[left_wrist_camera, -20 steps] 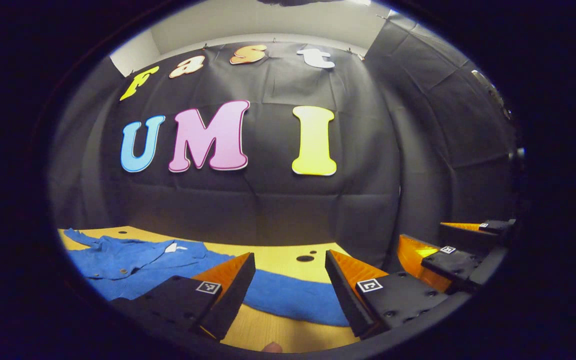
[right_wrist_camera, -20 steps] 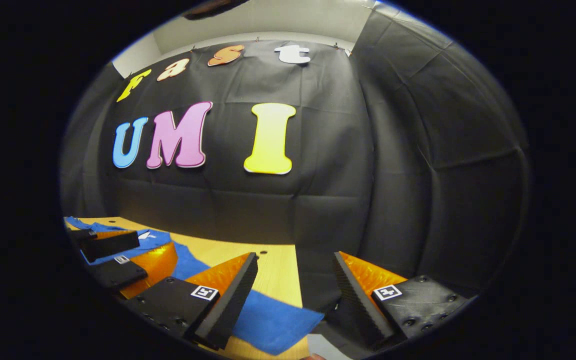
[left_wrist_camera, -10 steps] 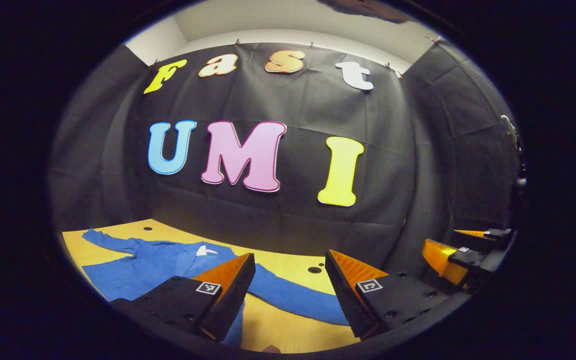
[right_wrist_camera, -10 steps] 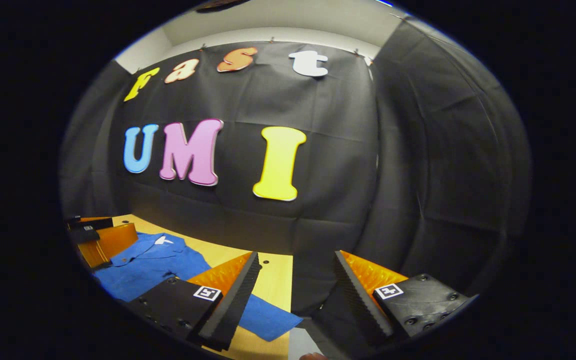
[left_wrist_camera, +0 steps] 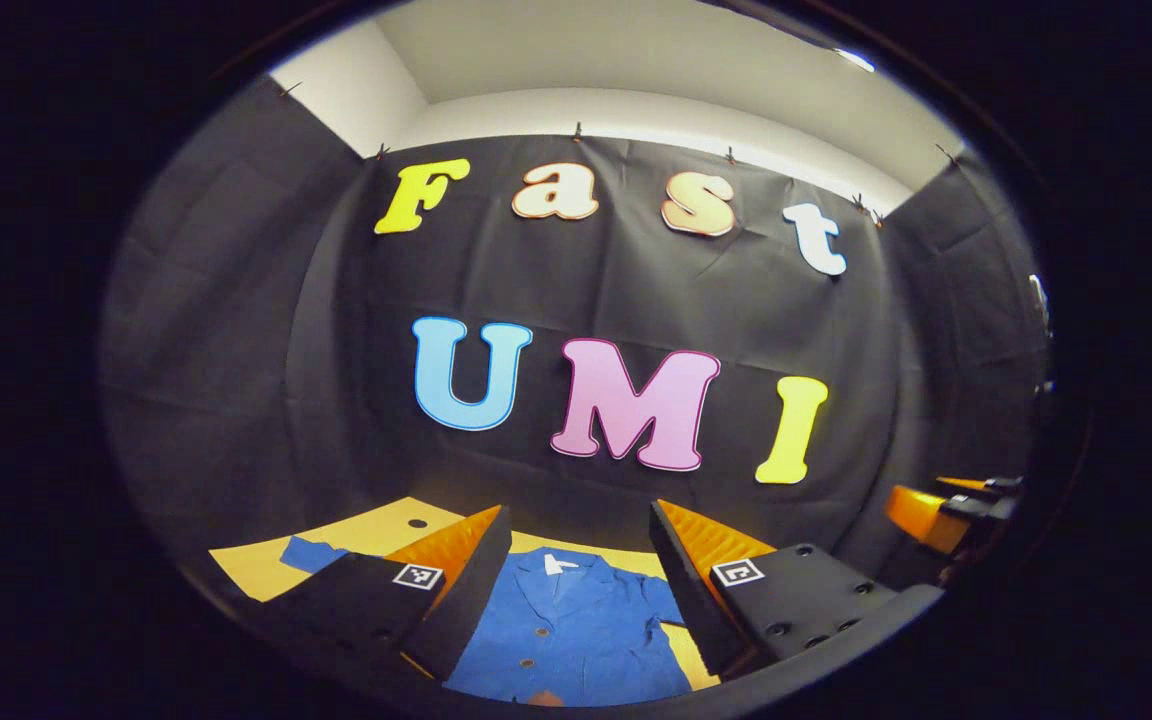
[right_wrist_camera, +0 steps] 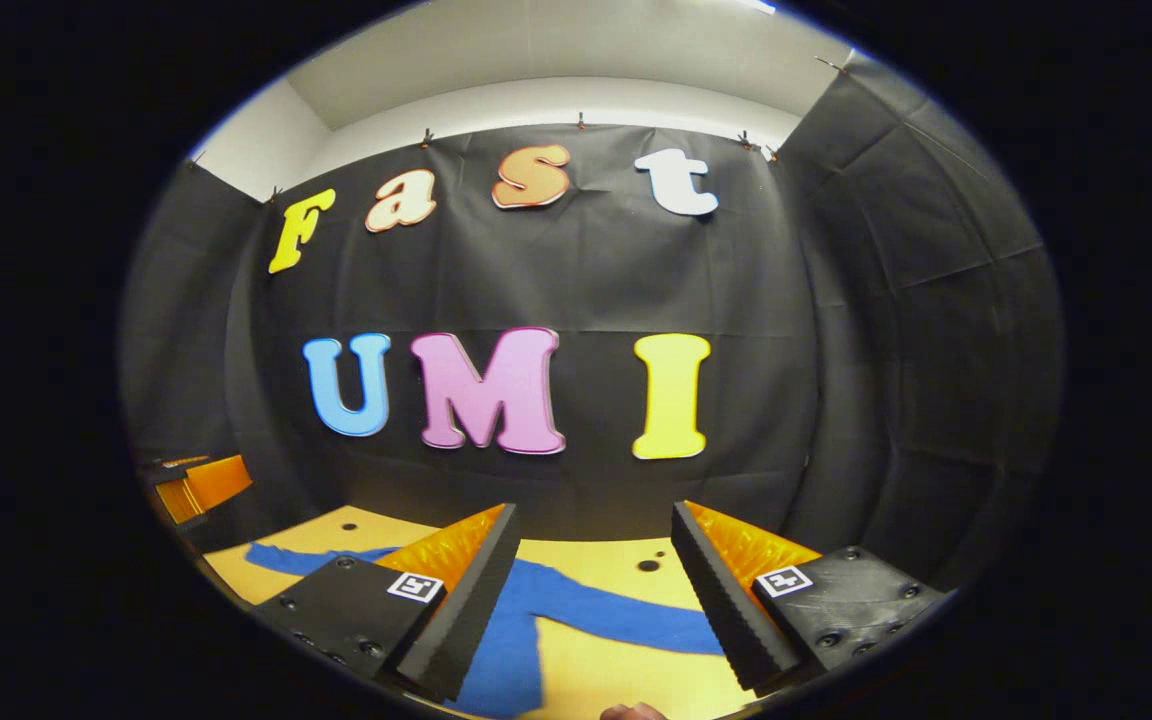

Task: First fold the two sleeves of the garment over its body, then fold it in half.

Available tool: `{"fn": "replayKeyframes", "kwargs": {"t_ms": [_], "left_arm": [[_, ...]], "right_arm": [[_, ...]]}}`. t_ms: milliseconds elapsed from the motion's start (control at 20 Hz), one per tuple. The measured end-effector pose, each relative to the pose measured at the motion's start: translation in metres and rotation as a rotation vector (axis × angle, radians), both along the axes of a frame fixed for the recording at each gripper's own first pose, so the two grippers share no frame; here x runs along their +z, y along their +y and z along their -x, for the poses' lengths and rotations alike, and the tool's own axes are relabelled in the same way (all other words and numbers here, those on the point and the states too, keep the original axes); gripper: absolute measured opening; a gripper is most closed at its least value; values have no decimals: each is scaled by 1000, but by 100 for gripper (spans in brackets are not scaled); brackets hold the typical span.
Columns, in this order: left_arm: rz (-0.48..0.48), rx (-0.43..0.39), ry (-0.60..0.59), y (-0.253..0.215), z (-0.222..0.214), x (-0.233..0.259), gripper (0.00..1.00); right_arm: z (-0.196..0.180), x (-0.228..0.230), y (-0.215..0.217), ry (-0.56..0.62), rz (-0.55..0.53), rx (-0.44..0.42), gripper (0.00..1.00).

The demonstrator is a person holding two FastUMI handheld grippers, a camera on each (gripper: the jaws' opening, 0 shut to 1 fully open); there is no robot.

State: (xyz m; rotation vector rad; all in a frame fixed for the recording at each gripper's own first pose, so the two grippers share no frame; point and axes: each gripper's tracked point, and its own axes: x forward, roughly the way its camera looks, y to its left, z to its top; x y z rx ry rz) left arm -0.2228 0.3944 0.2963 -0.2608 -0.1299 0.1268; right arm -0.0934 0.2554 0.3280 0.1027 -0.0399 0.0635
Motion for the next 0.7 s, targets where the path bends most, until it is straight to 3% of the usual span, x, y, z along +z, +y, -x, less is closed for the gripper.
{"fn": "replayKeyframes", "kwargs": {"t_ms": [50, 100, 150, 250, 450, 700], "left_arm": [[1, 6, -16, 27, 12, 7, 80], [-22, 35, -14, 57, 23, 14, 80], [-62, 68, -6, 84, 37, 19, 80], [-135, 118, -33, 118, 62, 34, 80], [20, 136, 35, 132, 78, 10, 80], [-21, 176, 33, 119, 95, 17, 80]], "right_arm": [[6, 16, 35, -36, -11, 32, 97], [9, 25, 65, -40, -35, 57, 89], [14, 26, 93, -22, -68, 98, 97], [15, 42, 135, 1, -147, 158, 98], [6, 52, 131, -5, -167, 129, 96], [11, 57, 95, -15, -107, 83, 97]]}}
